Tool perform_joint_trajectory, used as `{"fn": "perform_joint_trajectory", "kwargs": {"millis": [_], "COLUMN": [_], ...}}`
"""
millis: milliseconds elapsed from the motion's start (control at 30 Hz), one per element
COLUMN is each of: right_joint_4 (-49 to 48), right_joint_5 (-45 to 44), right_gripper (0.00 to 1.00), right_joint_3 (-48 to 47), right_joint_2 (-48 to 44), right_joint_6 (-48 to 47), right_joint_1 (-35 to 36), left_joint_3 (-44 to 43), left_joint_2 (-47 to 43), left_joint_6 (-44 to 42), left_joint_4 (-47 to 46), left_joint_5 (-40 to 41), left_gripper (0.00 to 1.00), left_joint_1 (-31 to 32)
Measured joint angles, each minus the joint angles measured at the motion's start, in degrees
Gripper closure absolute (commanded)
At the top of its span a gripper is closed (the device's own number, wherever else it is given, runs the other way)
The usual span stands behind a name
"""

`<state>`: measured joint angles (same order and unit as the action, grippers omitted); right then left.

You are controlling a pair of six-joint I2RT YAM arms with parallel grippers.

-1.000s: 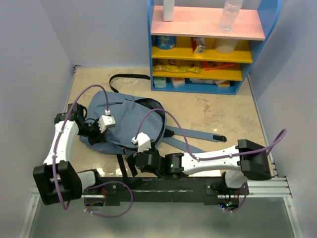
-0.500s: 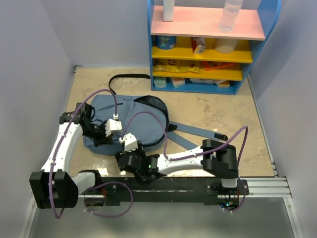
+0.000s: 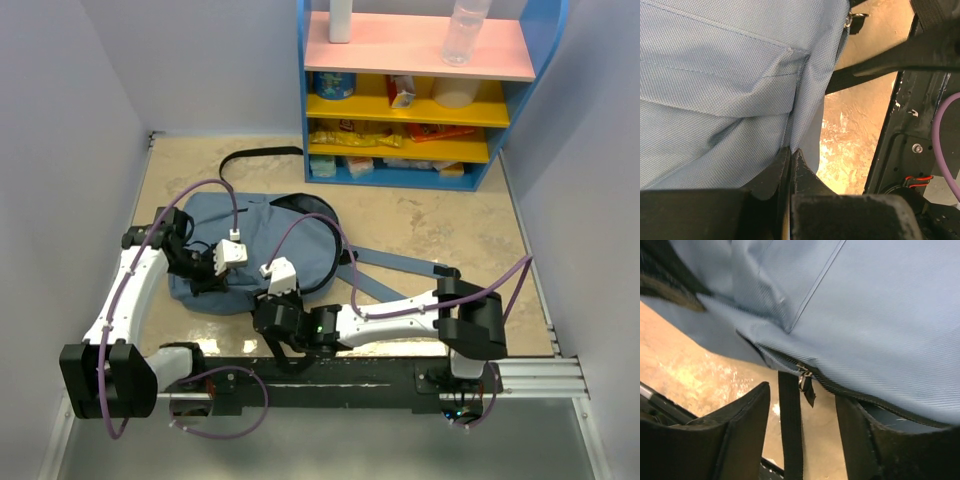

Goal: Pack the student bag
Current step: Zip the student bag at the center of the board.

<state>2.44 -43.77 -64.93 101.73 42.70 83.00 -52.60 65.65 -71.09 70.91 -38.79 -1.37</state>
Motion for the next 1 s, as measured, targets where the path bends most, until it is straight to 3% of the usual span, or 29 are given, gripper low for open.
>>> {"fn": "perform_joint_trajectory", "kwargs": {"millis": [500,633,800,1000], "right_joint_4": [-3.0,-4.8,-7.9,-9.0], "right_joint_5": [2.8,2.7,2.1,1.7], "right_gripper": [0.52,0.8,1.0,1.0], "right_joint_3": [0.4,0.4,1.2,1.9], "right_joint_2": [2.1,2.6,2.7,2.2], "right_joint_6": [0.2,0.3,0.4,0.4], "right_joint_1": [-2.1,-2.1,-2.1,-2.1], "left_joint_3": [0.0,0.0,0.0,0.5], "left_joint_2": [-0.3,-0.3,-0.5,-1.4], "left_joint_6": [1.0,1.0,1.0,1.0], "left_joint_4": [-0.5,-0.5,-0.5,-0.7], "left_joint_5": [0.2,0.3,0.5,0.7], "left_gripper": [1.0,1.0,1.0,1.0], "left_joint_1": [0.0,0.0,0.0,0.1]}}
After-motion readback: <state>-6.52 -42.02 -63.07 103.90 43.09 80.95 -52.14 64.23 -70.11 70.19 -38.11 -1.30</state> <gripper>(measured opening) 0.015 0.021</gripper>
